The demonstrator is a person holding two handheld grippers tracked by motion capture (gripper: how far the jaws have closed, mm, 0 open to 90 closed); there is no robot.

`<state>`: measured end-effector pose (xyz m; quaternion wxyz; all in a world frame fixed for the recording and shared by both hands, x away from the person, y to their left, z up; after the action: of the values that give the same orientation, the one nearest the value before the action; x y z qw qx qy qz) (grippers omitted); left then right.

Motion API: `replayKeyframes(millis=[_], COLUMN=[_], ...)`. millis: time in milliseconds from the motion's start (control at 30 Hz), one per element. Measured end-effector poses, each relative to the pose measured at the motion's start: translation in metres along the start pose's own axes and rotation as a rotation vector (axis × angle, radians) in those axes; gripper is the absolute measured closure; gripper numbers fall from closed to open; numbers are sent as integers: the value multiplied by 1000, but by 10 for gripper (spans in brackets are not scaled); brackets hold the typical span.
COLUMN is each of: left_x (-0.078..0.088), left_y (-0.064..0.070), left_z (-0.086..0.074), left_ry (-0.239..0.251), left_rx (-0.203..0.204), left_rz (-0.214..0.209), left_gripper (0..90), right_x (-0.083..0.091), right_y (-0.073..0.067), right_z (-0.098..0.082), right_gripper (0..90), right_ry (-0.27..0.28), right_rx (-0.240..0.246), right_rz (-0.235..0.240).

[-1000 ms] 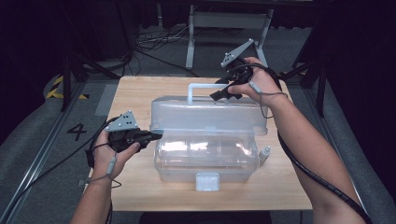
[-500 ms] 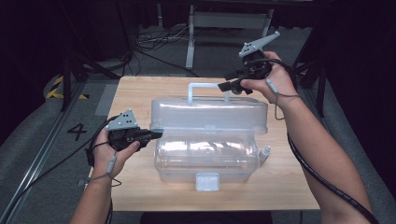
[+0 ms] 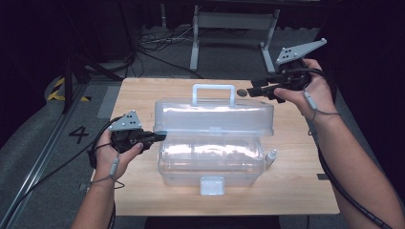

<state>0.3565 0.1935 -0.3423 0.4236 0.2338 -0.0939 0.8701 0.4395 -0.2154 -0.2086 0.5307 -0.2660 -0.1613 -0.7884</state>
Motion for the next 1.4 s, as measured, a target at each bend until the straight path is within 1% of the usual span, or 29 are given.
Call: replayKeyframes(millis=[200, 300, 433, 533, 633, 700, 767, 867, 933, 967, 1067, 1167, 1300, 1333, 1400], left_x=[0, 0, 0, 0, 0, 0, 0, 0, 0, 0, 0, 0, 0, 0, 0], left_y=[0, 0, 0, 1, 1, 1, 1, 1, 1, 1, 1, 1, 1, 1, 1], left_z=[0, 1, 1, 1, 1, 1, 1, 2, 2, 2, 2, 2, 2, 2, 2], left_ry=[3, 4, 5, 4, 5, 4, 4, 1, 0, 0, 1, 2, 3, 4, 4], left_rx=[5, 7, 8, 8, 10, 10, 11, 9, 8, 8, 10, 10, 13, 13, 13], left_rz=[0, 3, 8, 10, 12, 14, 14, 14, 16, 16, 18, 21, 20, 21, 21], left_gripper=[900, 900, 900, 900, 900, 900, 900, 900, 900, 900, 900, 900, 900, 900, 900], right_x=[16, 23, 30, 33, 37, 37, 36, 35, 34, 34, 32, 25, 15, 13, 6], right_y=[-15, -24, -36, -41, -47, -52, -59, -67, -71, -71, -79, -80, -78, -77, -76], right_z=[-15, -22, -32, -38, -47, -55, -63, -74, -80, -80, -90, -100, -114, -117, -123], right_gripper=[705, 774, 838, 862, 893, 899, 900, 900, 900, 900, 900, 900, 900, 900, 900], right_ry=[-8, -4, 4, -1, 7, 13, 12, 18, 20, 20, 26, 21, 30, 36, 44], right_rx=[-14, -16, -11, -9, -14, -18, -18, -19, -18, -18, -18, -29, -63, -67, -70], right_rz=[-11, -8, -3, -12, -17, -23, -28, -22, -20, -20, -12, -7, 6, 5, -13])
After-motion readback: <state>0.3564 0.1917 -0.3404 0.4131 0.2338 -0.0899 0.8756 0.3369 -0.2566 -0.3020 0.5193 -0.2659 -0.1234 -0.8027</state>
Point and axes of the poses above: each handheld gripper's, and its own axes: x roughly backward along the jaws, z roughly out of its top, y roughly to its right, the point moved 1 cm from there along -x, roughly forward along the jaws, and after that the axes turned 6 degrees about z, right-handed, at the moved point
